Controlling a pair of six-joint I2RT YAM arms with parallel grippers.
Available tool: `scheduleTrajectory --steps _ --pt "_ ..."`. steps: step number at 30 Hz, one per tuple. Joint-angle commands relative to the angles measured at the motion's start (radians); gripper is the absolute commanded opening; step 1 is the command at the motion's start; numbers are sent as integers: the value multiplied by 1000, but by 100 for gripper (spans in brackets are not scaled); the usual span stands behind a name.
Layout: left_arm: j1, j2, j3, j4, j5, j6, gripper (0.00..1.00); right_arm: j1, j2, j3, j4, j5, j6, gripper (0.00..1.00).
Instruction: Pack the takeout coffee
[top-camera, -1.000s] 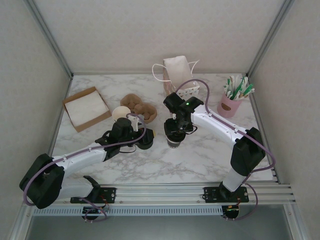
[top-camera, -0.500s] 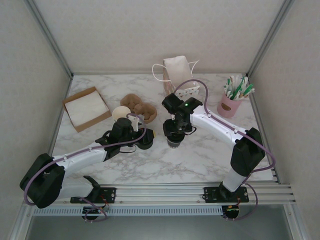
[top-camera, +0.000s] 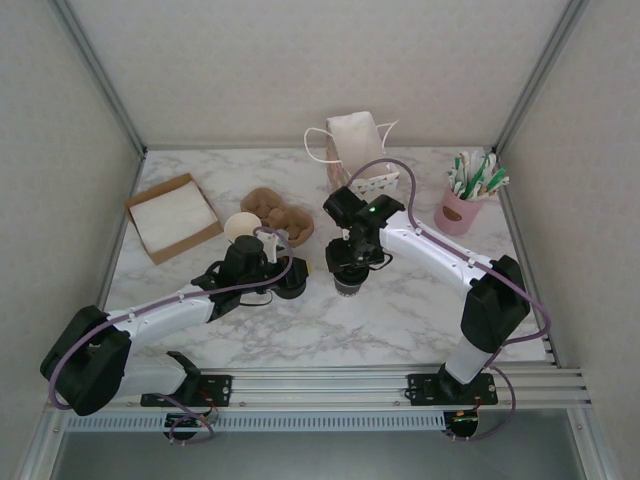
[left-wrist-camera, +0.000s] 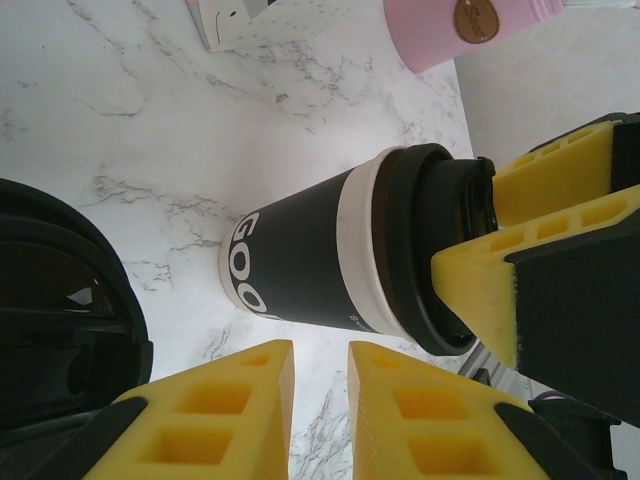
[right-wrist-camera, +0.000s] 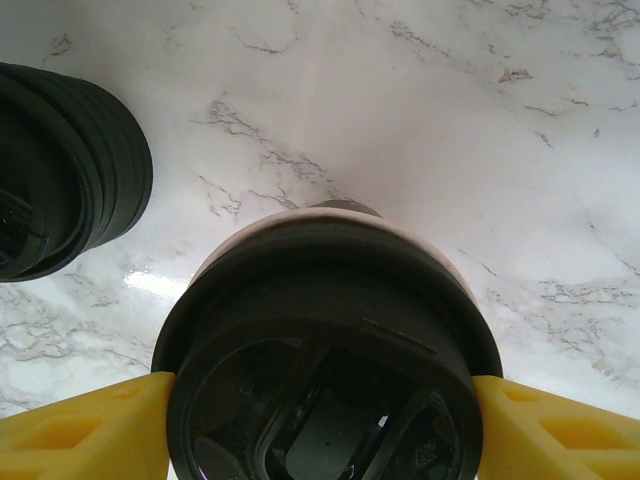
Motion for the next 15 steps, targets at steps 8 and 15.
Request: scheduleTrajectory --steps 8,15 --pt "-6 10 17 17 8 4 21 8 37 6 2 0 -15 71" --pt "-6 20 23 20 11 7 21 7 38 14 -2 -5 -18 71"
